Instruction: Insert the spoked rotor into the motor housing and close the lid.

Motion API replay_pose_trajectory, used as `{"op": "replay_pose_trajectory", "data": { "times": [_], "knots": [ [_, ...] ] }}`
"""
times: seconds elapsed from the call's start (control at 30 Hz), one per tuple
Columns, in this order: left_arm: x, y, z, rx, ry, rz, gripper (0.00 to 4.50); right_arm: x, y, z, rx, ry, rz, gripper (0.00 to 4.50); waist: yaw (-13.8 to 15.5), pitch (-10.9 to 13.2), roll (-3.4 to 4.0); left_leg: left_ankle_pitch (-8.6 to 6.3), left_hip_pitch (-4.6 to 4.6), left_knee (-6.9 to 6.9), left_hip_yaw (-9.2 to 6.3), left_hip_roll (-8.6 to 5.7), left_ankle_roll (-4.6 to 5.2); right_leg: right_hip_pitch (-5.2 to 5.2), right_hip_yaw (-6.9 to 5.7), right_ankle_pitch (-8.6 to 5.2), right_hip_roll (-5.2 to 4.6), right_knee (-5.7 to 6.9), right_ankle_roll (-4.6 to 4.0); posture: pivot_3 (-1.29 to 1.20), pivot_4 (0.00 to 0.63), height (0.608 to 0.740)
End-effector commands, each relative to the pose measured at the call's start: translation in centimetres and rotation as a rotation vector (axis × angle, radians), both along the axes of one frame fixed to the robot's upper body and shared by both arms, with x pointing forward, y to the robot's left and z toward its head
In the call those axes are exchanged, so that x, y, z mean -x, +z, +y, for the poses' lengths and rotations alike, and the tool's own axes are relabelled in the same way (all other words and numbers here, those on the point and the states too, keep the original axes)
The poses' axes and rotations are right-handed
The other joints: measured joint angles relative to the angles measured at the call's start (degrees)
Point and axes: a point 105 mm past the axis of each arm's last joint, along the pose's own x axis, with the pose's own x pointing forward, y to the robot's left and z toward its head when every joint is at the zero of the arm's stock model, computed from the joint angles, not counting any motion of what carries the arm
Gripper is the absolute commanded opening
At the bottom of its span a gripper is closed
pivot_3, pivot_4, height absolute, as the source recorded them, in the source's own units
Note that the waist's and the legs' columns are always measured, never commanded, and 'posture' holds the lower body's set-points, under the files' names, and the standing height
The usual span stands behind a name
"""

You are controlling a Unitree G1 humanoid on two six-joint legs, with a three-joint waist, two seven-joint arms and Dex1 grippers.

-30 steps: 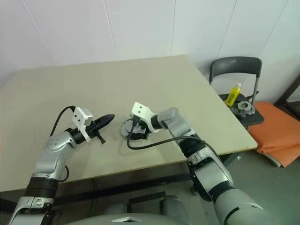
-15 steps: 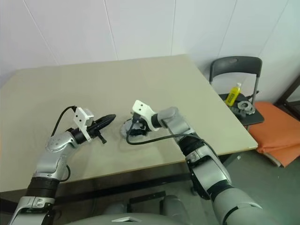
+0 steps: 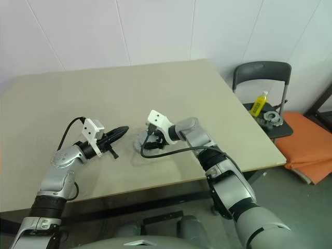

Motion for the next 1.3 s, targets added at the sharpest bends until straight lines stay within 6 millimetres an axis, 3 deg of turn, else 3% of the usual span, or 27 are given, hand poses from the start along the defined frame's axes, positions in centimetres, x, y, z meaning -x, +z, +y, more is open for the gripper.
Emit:
{"op": "replay_pose_trajectory", "data": {
  "times": [0.03,0.17,0.4,0.77,0.93,1.1,1.3],
  "knots": [
    [-0.5,1.4,-0.1,-0.005,-0.004,-0.057,0.0,-0.4,-1.3,-0.5,0.027,-0.058,0.018,3.19,0.0,0.0,0.0,0.0,0.0,0.0,0.0,0.0,0.0,0.0,0.0,0.0,0.0,0.0,0.0,0.0,0.0,0.74],
    [-0.5,1.1,-0.1,-0.01,-0.009,-0.051,0.0,-0.8,-0.8,0.0,-0.009,-0.079,0.018,3.19,-0.2,0.0,0.0,0.0,0.05,-0.01,-0.03,0.02,0.0,-0.01,0.0,0.0,0.05,0.04,0.0,0.0,0.0,0.74],
    [-0.5,0.9,-0.2,-0.017,-0.019,-0.048,0.0,-0.7,-1.7,-0.1,0.023,-0.073,0.011,3.19,-0.2,0.0,0.0,0.0,0.26,-0.02,-0.11,0.02,0.0,0.09,0.02,0.01,0.1,0.11,-0.04,0.0,0.0,0.74],
    [-0.5,0.7,-0.4,-0.019,-0.03,-0.045,0.0,-2.6,-0.9,0.4,-0.047,-0.197,-0.029,3.19,-0.3,0.0,0.01,-0.01,0.57,-0.09,-0.09,0.04,-0.01,0.16,0.06,0.03,-0.01,0.09,-0.09,0.0,0.0,0.74],
    [-0.4,0.7,-0.3,-0.022,-0.029,-0.045,0.0,-1.2,-2.2,0.0,0.026,-0.112,0.046,3.19,-0.3,0.0,0.02,-0.01,0.64,-0.12,-0.1,0.04,-0.01,0.18,0.13,0.03,0.0,0.09,-0.09,0.0,0.0,0.74],
    [-0.3,0.5,-0.4,-0.021,-0.031,-0.041,0.0,0.2,-1.9,0.0,0.003,-0.049,0.144,3.19,0.0,0.0,0.0,-0.01,0.56,-0.22,-0.09,0.02,-0.02,0.1,0.13,0.02,0.0,-0.08,-0.09,0.0,0.0,0.74],
    [-0.3,0.4,-0.6,-0.02,-0.034,-0.036,0.0,1.1,-1.9,0.0,0.018,0.004,0.158,3.19,0.0,0.0,-0.03,-0.03,-0.28,-0.5,-0.07,-0.11,0.04,-0.42,0.12,0.27,0.0,-0.34,-0.01,0.0,0.0,0.74]
  ]
}}
